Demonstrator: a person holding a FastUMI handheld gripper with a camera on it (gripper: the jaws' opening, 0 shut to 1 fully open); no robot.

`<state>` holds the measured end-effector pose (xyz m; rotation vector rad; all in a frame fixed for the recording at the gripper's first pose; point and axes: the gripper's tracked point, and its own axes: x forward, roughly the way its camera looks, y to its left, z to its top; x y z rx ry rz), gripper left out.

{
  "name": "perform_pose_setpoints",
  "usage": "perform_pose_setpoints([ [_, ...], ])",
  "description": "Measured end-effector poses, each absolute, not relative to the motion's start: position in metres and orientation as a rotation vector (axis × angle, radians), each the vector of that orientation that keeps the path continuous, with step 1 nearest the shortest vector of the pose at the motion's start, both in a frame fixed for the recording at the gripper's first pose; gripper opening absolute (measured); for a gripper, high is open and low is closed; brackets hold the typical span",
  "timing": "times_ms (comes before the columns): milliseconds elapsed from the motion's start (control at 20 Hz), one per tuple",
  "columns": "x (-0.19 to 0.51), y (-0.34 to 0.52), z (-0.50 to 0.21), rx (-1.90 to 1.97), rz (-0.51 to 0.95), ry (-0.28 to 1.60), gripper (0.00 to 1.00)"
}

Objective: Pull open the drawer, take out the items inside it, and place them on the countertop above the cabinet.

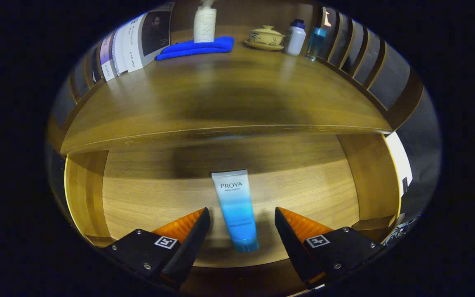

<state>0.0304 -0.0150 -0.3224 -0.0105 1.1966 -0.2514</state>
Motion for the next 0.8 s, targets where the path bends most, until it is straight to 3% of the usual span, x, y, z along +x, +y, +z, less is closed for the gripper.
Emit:
perform_pose_setpoints([
  [200,0.027,-0.018,-0.328,0.014,-0.276,1.229,0.96],
  [300,0.024,-0.018,-0.334,0.019,-0.272,1.248,0.91],
  [400,0.024,-0.016,-0.337,0.042,-0.264,1.249,0.83],
  [600,0.027,-0.014,-0.339,0.069,-0.257,1.231,0.52],
  [800,0.022,-0.015,-0.332,0.038,-0.261,1.222,0.49],
])
